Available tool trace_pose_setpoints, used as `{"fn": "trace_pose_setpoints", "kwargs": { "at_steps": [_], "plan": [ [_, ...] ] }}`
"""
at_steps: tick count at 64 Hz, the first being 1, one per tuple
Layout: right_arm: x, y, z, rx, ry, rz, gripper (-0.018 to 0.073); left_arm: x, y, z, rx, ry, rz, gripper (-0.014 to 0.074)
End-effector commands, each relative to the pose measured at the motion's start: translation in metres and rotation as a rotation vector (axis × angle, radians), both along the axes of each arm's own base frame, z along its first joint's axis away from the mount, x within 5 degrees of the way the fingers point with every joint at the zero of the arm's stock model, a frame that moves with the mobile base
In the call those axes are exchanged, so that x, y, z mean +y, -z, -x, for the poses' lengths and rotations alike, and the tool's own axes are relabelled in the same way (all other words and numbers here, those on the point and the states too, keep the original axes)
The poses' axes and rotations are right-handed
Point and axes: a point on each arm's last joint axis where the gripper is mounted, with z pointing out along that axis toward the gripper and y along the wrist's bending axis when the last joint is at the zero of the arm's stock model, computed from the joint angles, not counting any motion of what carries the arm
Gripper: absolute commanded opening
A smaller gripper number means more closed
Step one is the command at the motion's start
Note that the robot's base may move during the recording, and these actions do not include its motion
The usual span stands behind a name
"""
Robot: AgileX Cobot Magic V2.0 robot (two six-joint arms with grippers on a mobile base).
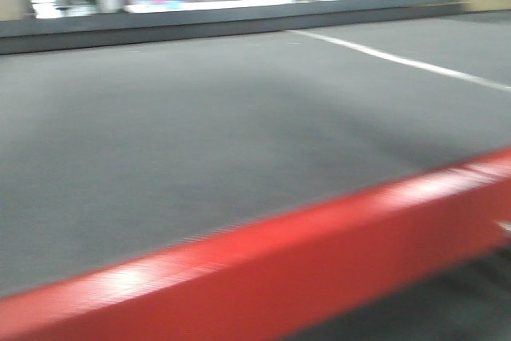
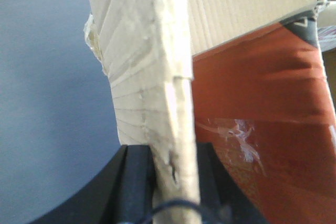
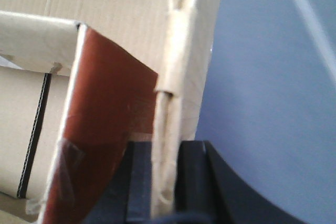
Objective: Stack two boxes on right shelf middle
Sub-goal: 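Hold the boxes with both grippers while the base backs away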
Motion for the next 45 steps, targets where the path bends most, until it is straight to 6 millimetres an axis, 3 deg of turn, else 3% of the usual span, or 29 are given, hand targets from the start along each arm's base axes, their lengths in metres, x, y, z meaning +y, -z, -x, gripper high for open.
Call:
{"fn": "trace_pose_setpoints", "kwargs": {
  "at_steps": [1, 45],
  "plan": [
    [-0.0069, -0.0081, 0.0009, -0.075, 0.036, 0.017, -0.0154, 0.0035, -0.0105, 0.0092, -0.068, -0.008, 0.006, -0.0111],
    [-0.0069, -0.0081, 0.0009, -0.075, 0.036, 0.017, -0.0154, 0.0035, -0.0105, 0.0092, -0.068, -0.008, 0.006, -0.0111]
  ]
}}
